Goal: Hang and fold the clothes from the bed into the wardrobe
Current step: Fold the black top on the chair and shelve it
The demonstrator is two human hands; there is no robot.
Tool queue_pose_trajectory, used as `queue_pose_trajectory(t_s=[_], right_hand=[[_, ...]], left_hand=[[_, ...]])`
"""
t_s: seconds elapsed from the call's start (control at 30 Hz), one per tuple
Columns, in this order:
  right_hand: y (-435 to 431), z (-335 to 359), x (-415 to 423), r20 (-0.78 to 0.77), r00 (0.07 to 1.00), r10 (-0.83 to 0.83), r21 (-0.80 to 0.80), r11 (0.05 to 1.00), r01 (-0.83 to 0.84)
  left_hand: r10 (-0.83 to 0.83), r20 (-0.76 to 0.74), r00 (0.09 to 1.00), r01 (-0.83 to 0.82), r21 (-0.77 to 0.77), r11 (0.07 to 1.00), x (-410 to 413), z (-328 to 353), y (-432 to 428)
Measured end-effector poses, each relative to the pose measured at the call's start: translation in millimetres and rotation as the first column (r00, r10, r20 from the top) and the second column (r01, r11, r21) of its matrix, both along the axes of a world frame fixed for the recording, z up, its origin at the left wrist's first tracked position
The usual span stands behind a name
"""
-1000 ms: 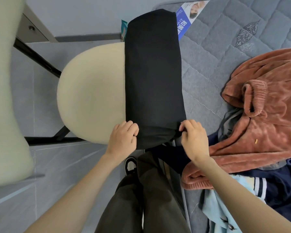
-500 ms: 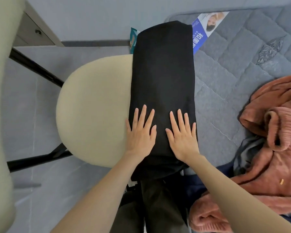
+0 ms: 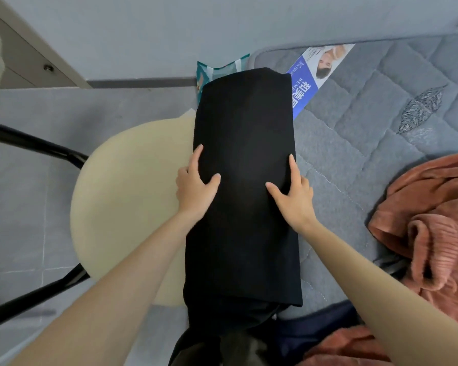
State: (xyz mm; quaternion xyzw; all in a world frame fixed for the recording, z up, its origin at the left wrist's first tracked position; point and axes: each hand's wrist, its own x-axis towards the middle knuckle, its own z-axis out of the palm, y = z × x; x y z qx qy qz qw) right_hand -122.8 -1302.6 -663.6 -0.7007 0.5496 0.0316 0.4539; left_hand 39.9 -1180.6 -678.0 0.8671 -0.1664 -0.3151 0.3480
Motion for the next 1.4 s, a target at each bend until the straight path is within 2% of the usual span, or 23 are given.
queue_pose_trajectory(t_s=[0.1, 0.2, 0.33, 0.57, 0.67, 0.83, 0.93, 1.0, 1.13, 1.3, 1.4], right_hand=[[-21.3, -1.9, 22.0, 0.044, 0.997, -0.070, 0.068, 0.995, 0.067], [-35.5, -5.9, 31.4, 0.054, 0.995, -0.084, 0.145, 0.987, 0.075], [-40.0, -0.3, 33.2, 0.175, 0.971, -0.161, 0.320, 0.942, 0.099], [-39.4, 76.6, 59.5, 0.404, 0.892, -0.203, 0.267, 0.959, 0.097], [-41.3, 130.6, 93.1, 0.505, 0.852, -0.140, 0.199, 0.979, 0.043], [-35.2, 210.6, 136.1, 0.659, 0.752, 0.004, 0.043, 0.998, -0.044], [-21.1, 229.8, 144.3, 0.706, 0.708, -0.020, 0.048, 0.999, -0.020], [-6.4, 232.0, 142.0, 0.661, 0.743, -0.107, 0.130, 0.991, 0.027], [27.2, 202.4, 112.6, 0.494, 0.847, -0.195, 0.251, 0.965, 0.076], [71.0, 143.0, 52.7, 0.245, 0.951, -0.190, 0.420, 0.904, 0.073], [90.8, 112.2, 27.8, 0.175, 0.965, -0.196, 0.422, 0.900, 0.107]], left_hand=[[0.112, -0.193, 0.975, -0.129, -0.082, 0.988, 22.1, -3.4, -16.2], [0.121, -0.252, 0.960, -0.137, -0.045, 0.990, 26.5, -8.9, -18.8], [0.150, -0.332, 0.931, -0.194, -0.102, 0.976, 21.4, -2.1, -21.5], [0.210, -0.294, 0.933, -0.289, -0.257, 0.922, 53.1, 77.0, -17.6], [0.269, -0.232, 0.935, -0.337, -0.337, 0.879, 81.4, 129.6, -18.3], [0.301, -0.103, 0.948, -0.308, -0.536, 0.786, 120.9, 216.8, -5.9], [0.319, -0.072, 0.945, -0.297, -0.597, 0.745, 126.5, 245.0, 12.9], [0.310, -0.087, 0.947, -0.303, -0.569, 0.765, 121.9, 248.3, 29.2], [0.286, -0.186, 0.940, -0.338, -0.404, 0.850, 87.5, 215.0, 74.4], [0.234, -0.262, 0.936, -0.285, -0.176, 0.942, 23.6, 144.2, 133.7], [0.209, -0.258, 0.943, -0.231, -0.059, 0.971, -0.7, 113.0, 153.1]])
